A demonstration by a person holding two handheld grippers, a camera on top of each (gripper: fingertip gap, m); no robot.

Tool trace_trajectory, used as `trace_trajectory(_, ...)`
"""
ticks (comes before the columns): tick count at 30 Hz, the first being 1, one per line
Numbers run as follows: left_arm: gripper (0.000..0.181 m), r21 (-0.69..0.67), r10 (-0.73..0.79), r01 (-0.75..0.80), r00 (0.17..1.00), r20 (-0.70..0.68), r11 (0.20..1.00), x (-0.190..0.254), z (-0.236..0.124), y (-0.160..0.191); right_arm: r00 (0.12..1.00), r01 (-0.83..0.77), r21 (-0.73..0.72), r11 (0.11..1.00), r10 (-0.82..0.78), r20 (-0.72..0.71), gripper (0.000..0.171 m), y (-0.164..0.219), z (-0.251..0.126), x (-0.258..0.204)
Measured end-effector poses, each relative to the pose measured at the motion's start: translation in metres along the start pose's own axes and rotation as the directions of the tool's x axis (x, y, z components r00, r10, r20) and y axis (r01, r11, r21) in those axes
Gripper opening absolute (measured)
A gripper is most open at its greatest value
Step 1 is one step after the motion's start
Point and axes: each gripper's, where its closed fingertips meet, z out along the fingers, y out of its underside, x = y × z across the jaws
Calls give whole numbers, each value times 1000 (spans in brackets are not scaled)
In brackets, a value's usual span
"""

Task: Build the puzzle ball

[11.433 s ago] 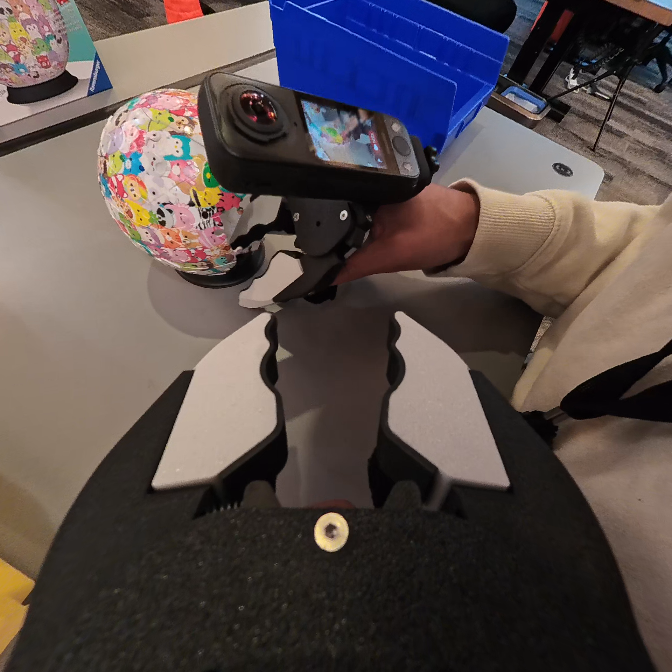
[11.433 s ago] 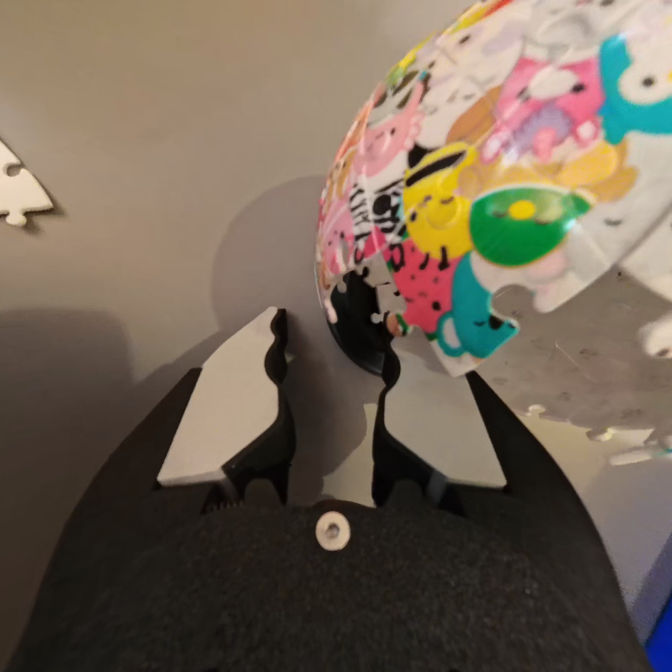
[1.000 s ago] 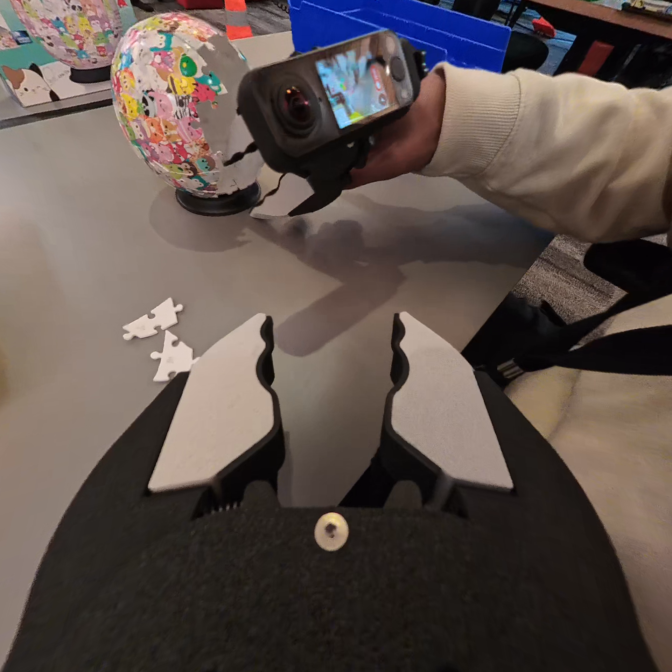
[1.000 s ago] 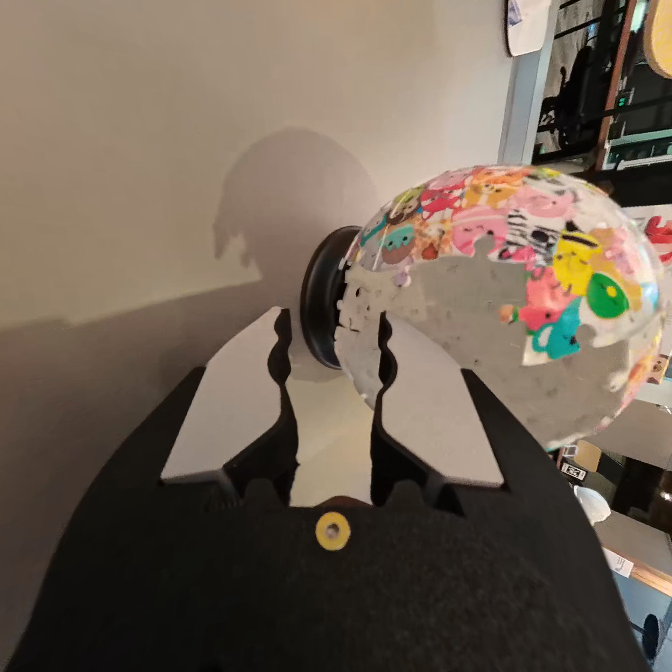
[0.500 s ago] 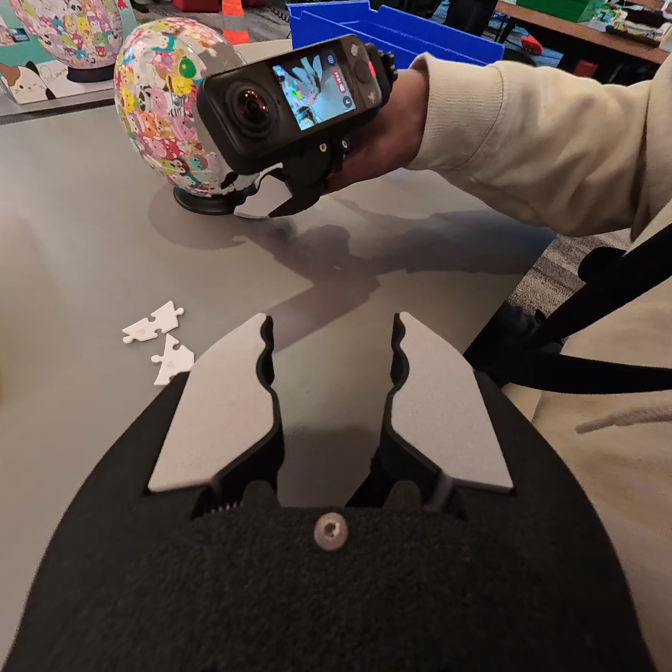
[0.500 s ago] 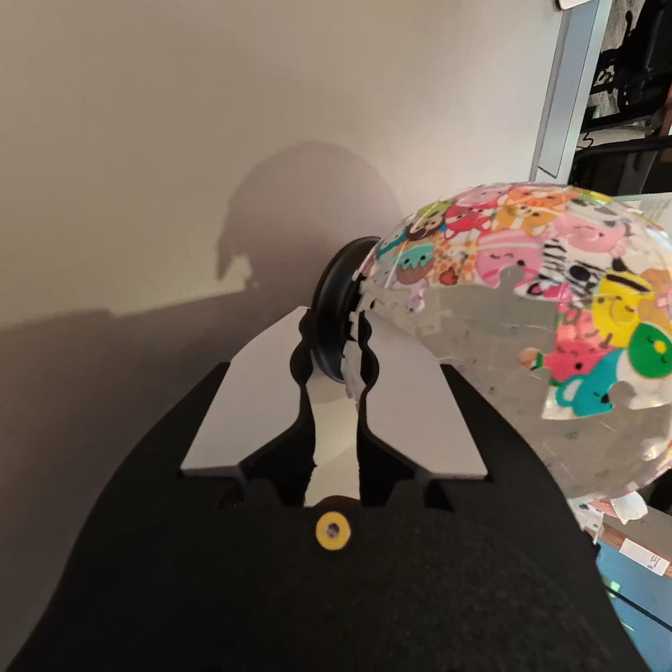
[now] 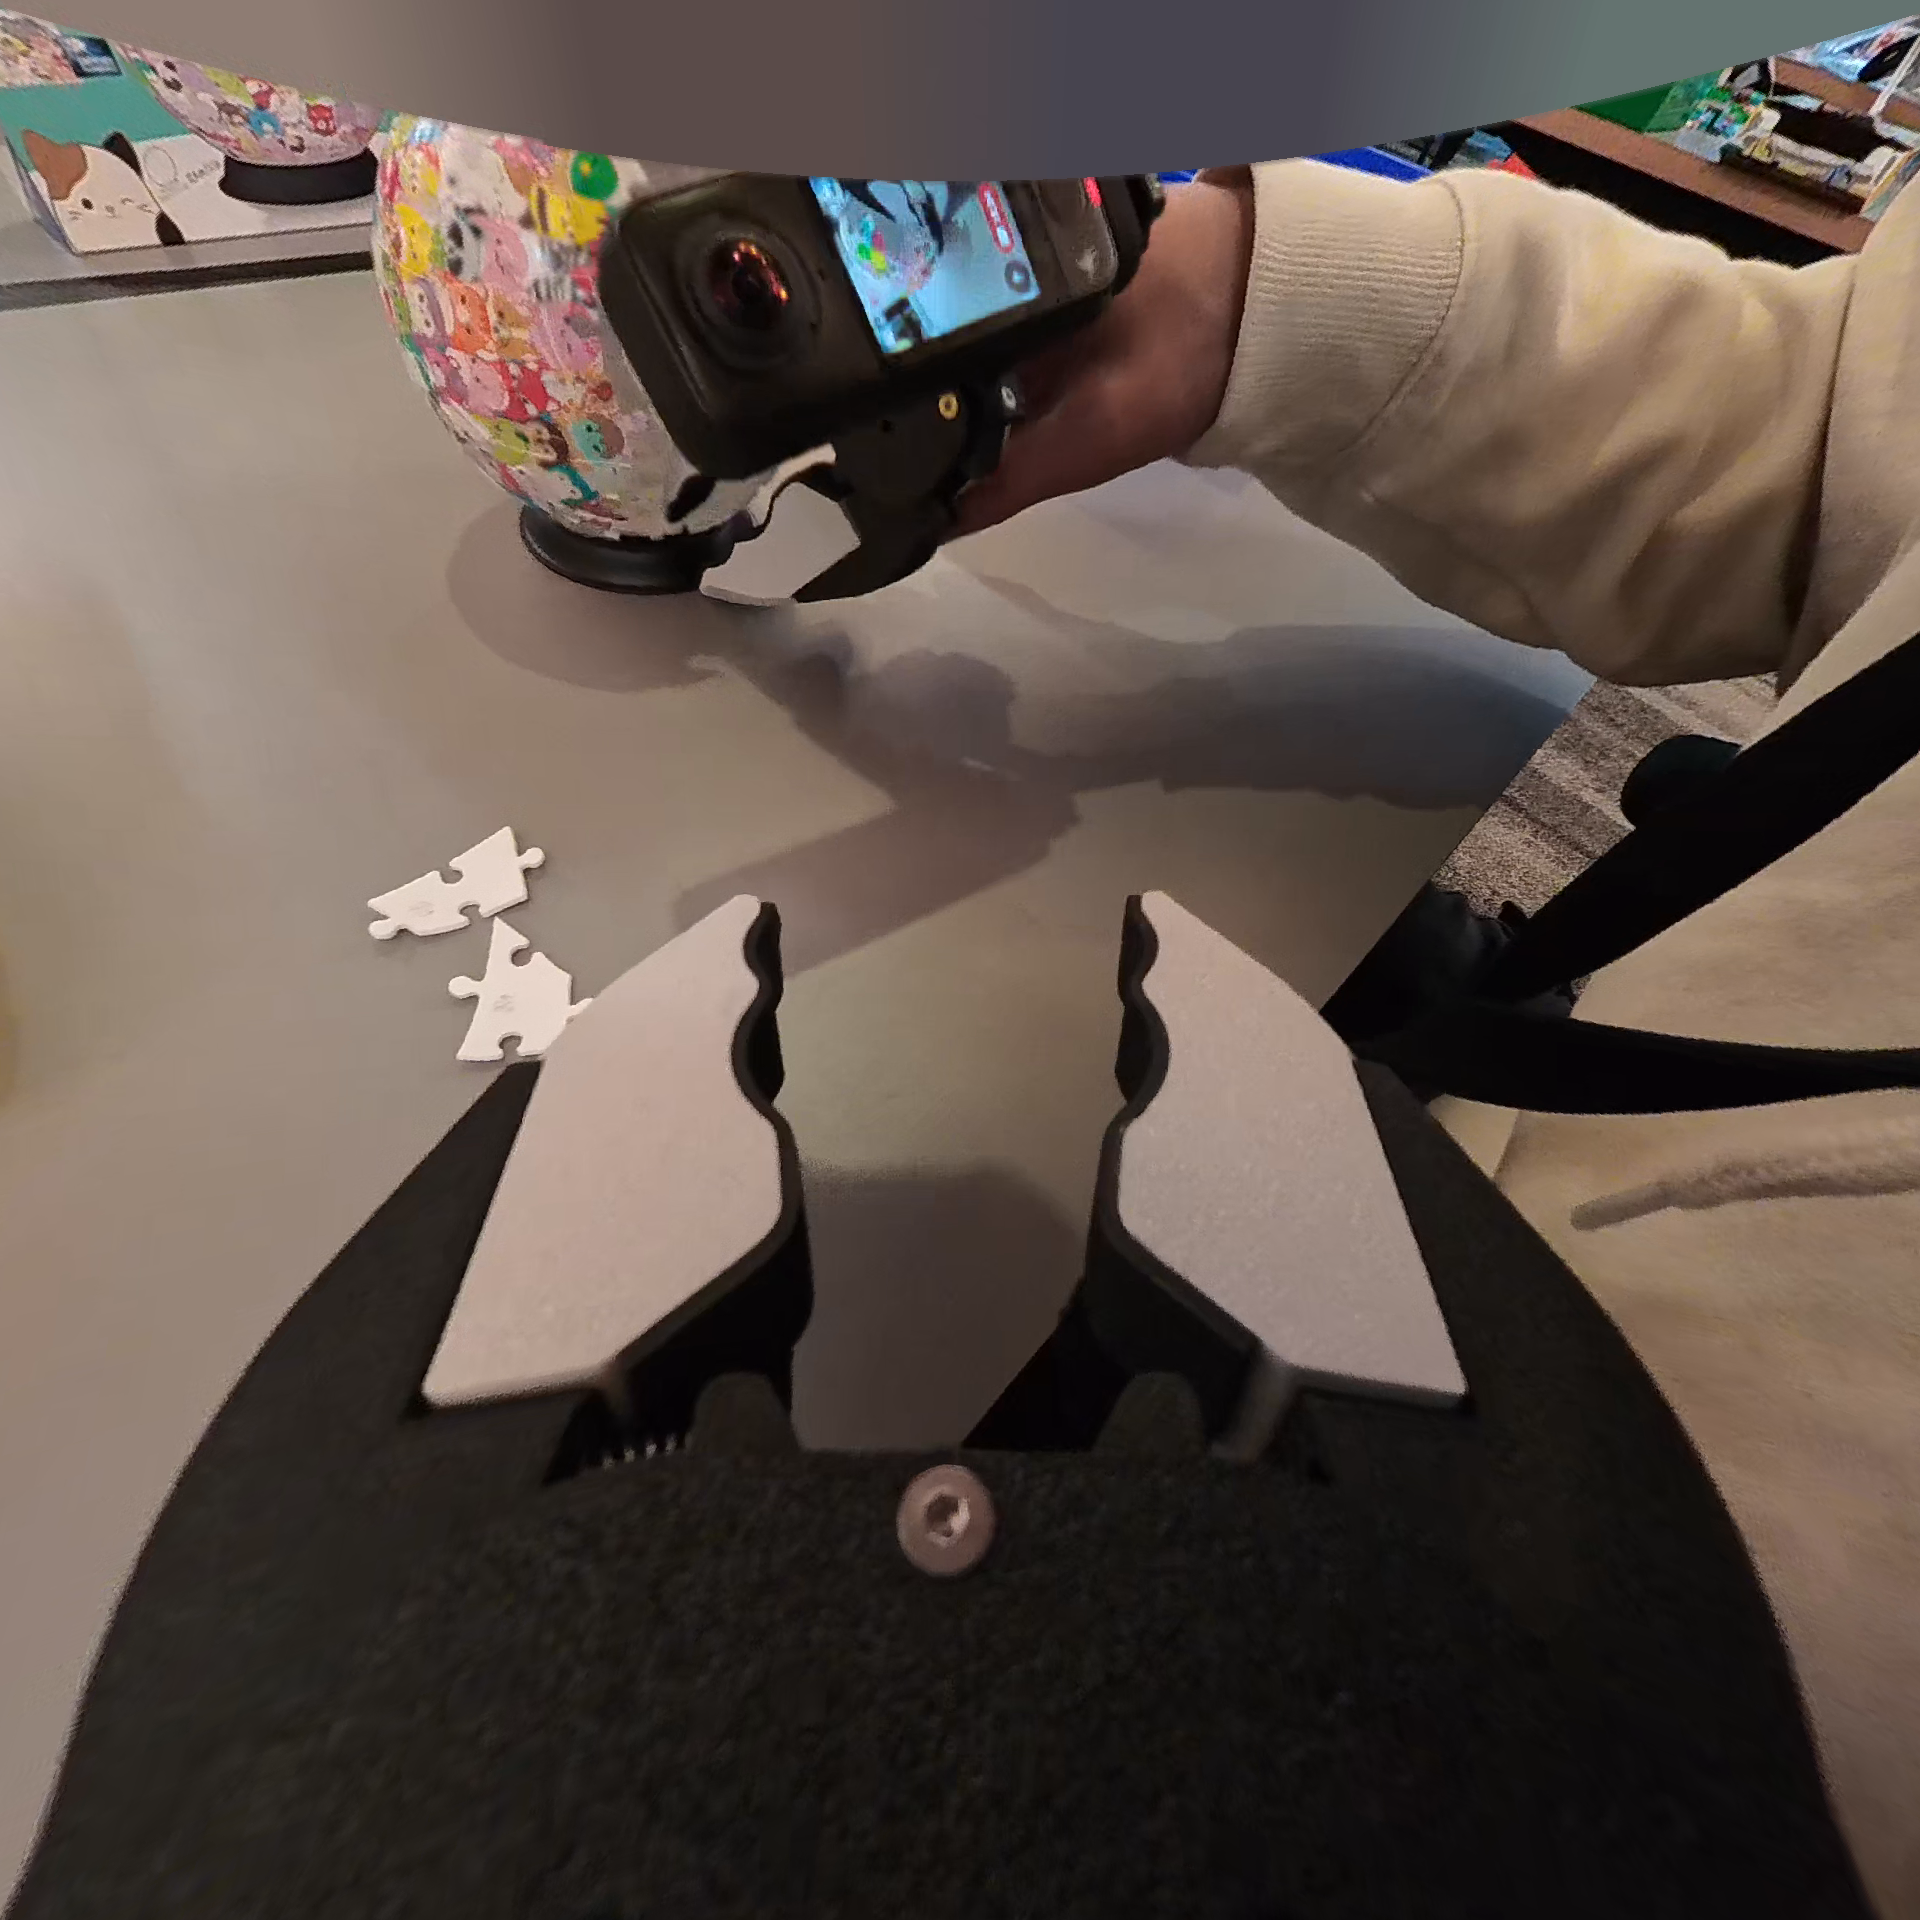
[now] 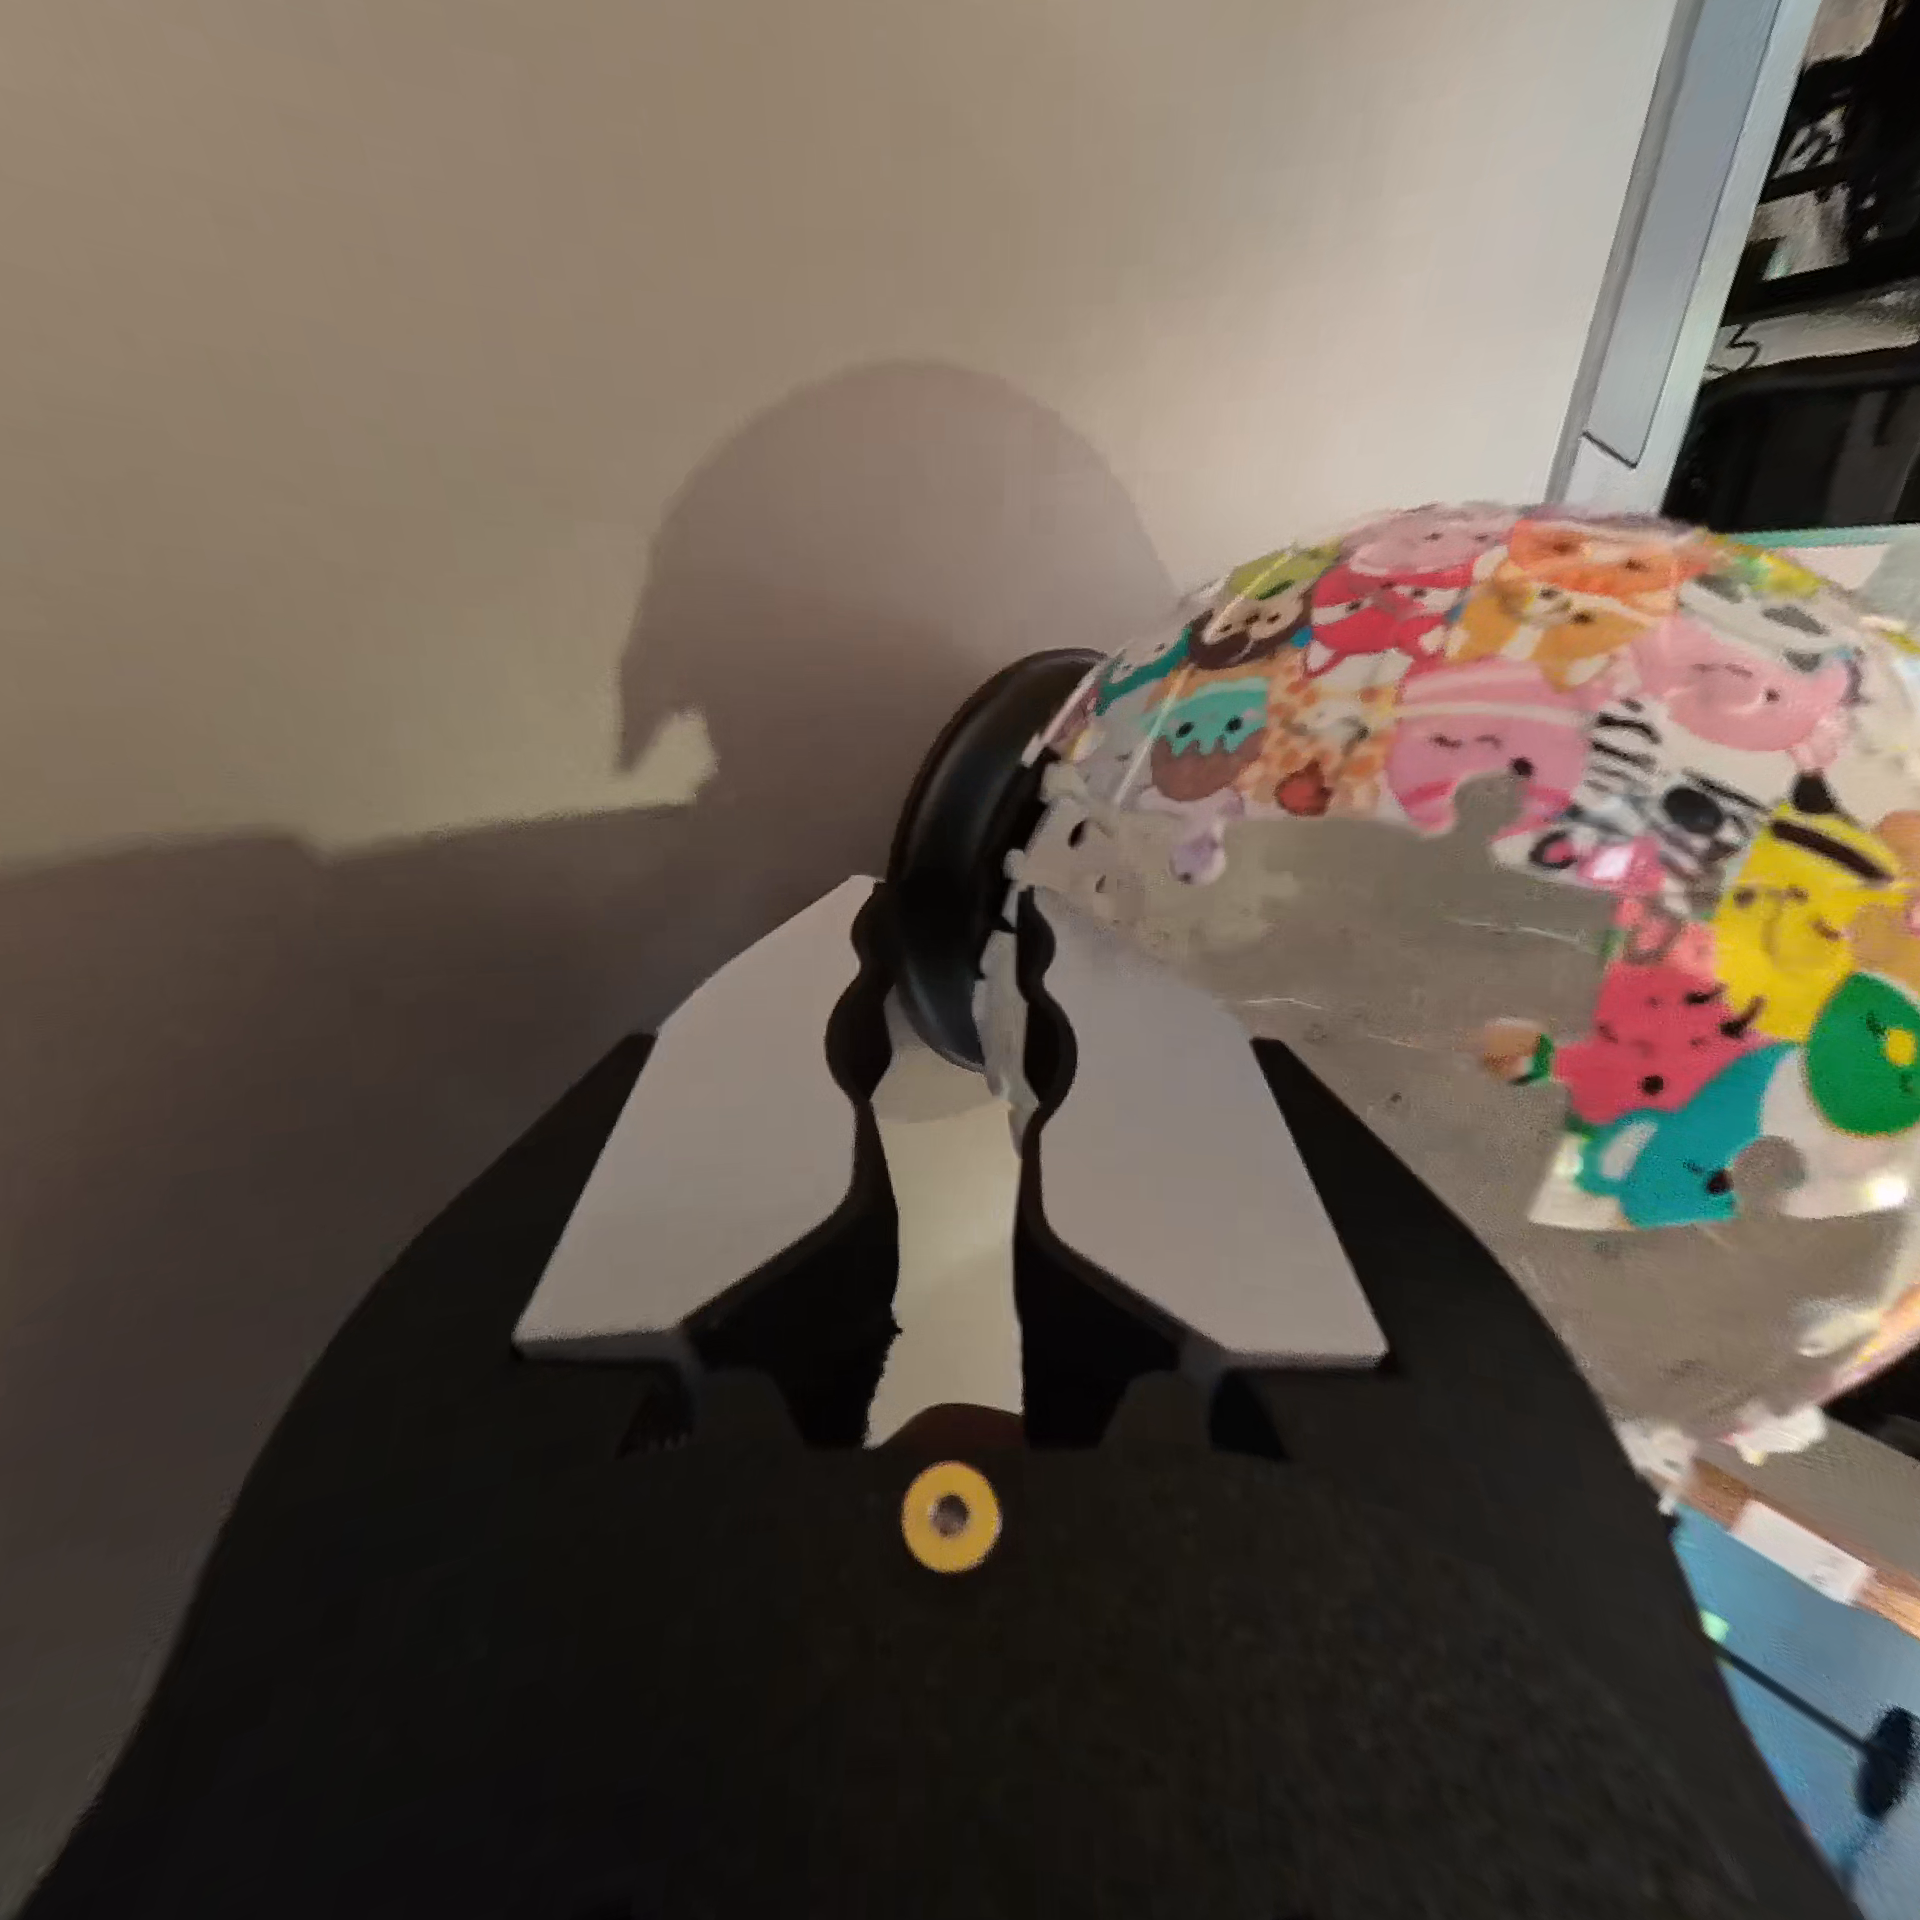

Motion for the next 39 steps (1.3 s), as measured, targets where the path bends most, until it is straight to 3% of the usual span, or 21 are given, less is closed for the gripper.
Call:
trace_trajectory(5, 62, -6, 5, -5, 1000, 7, 1000, -1, 1, 1, 999, -1, 23, 1000, 2, -35, 33, 7, -14, -7)
trace_trajectory(9, 62, -13, 16, -15, 1000, 21, 1000, -2, 2, 2, 973, -227, 222, 948, 229, 20, 45, 1, -43, -18)
trace_trajectory(11, 62, -12, 23, -23, 999, 27, 1000, -3, 3, 2, 905, -426, 371, 825, 397, 154, 57, -7, -61, -25)
trace_trajectory(12, 62, -9, 29, -29, 999, 30, 1000, -3, 5, 0, 838, -546, 422, 724, 481, 258, 59, -9, -70, -27)
trace_trajectory(14, 62, -6, 67, -67, 997, 40, 998, -5, 13, -6, 666, -744, 443, 499, 605, 437, 80, -6, -85, -24)
trace_trajectory(15, 62, -20, 101, -100, 993, 54, 995, -8, 19, -9, 576, -812, 435, 390, 660, 483, 78, 0, -89, -19)
trace_trajectory(17, 64, -64, 160, -155, 985, 71, 986, -14, 37, -15, 525, -840, 437, 322, 688, 501, 66, 16, -95, -15)
trace_trajectory(20, 65, -135, 254, -246, 966, 45, 960, -14, 76, -29, 648, -728, 512, 456, 703, 294, 73, 48, -101, -6)
trace_trajectory(23, 65, -254, 431, -407, 901, 47, 878, -20, 120, -36, 656, -675, 502, 540, 751, 74, 63, 89, -99, 7)
trace_trajectory(26, 65, -408, 594, -530, 804, 37, 743, -42, 152, -38, 677, -640, 511, 574, 736, 20, 54, 110, -98, 5)
trace_trajectory(28, 59, -448, 665, -600, 747, -18, 663, -49, 161, -40, 686, -648, 510, 565, 724, 69, 53, 112, -94, 0)
trace_trajectory(31, 58, -447, 699, -659, 708, -98, 605, -46, 157, -40, 727, -628, 540, 560, 670, 150, 63, 85, -96, -4)
trace_trajectory(33, 57, -454, 699, -661, 707, -109, 598, -47, 144, -34, 818, -523, 539, 660, 566, 101, 73, 62, -90, -6)
trace_trajectory(36, 57, -465, 690, -634, 721, -65, 618, -53, 119, -21, 912, -387, 460, 799, 405, 64, 68, 35, -70, -15)
trace_trajectory(39, 52, -416, 655, -598, 756, -9, 685, -52, 95, -12, 965, -250, 406, 879, 260, 32, 43, 13, -50, -18)
